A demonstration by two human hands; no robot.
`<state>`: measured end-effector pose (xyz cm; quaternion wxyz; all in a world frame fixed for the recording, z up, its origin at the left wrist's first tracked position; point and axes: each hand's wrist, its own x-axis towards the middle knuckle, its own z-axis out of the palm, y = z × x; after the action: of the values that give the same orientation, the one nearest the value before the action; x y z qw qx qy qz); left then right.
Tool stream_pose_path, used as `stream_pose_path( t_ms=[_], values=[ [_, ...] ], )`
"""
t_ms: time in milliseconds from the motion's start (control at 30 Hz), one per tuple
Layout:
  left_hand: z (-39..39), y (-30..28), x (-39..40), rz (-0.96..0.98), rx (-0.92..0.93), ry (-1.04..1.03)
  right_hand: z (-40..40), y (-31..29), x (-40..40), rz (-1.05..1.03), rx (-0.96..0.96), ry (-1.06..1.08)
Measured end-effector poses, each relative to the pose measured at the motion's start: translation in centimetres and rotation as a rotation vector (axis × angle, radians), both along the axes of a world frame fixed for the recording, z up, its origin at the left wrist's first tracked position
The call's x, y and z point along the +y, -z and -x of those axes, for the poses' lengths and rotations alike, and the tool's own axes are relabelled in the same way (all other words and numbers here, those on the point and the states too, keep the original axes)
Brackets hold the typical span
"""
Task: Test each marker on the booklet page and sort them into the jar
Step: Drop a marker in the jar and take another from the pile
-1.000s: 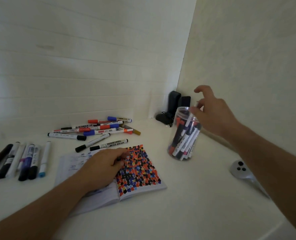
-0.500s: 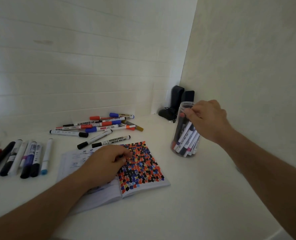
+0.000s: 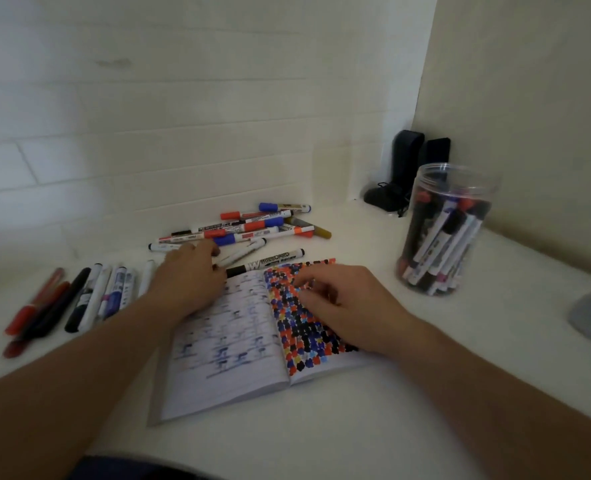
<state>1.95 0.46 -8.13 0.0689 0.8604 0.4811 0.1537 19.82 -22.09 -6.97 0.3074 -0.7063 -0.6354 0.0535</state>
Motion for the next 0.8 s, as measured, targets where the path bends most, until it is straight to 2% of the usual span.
stream_pose_path(
  t_ms=[67,167,267,333,400,467,533,600,633,800],
  values=[
    [-0.1,0.3,0.4,0.018,0.044,0.031,-0.3,0.3,-0.1,0.007,0.022,-0.02],
    [0.0,-0.1,0.4,-0.071,0.055,0.009,-0.5,0.5,-0.1,0.034,0.025,-0.038],
    [-0.5,-2.0,-1.9,-0.132,-0.178,0.069,-0.6,0.3,0.1,-0.015,0.024,-0.01],
    [-1.3,-3.8,-5.0,-0.038,-0.308,0.257,-0.7,0.2,0.2,-0.166,-0.079,0.044],
    [-2.0,-4.7,-8.0,0.061,-0.276,0.463,-1.1,-0.3,0.0,-0.395,-0.266,0.13],
    [-2.6,-4.3,-9.9,0.141,-0.245,0.581,-1.4,-0.9,-0.4,-0.474,-0.448,0.196],
    [-3.0,-3.5,-11.1,0.307,-0.364,0.615,-1.3,-1.2,-0.6,-0.336,-0.572,0.179],
    [-3.2,-2.7,-11.6,0.494,-0.503,0.593,-0.9,-0.7,-0.5,-0.169,-0.61,0.123],
    [-3.1,-2.4,-11.5,0.527,-0.532,0.581,-0.8,-0.3,-0.3,-0.124,-0.604,0.097],
    [-2.2,-1.7,-10.4,0.44,-0.494,0.57,-0.2,0.2,-0.2,-0.022,-0.522,0.077]
  ],
)
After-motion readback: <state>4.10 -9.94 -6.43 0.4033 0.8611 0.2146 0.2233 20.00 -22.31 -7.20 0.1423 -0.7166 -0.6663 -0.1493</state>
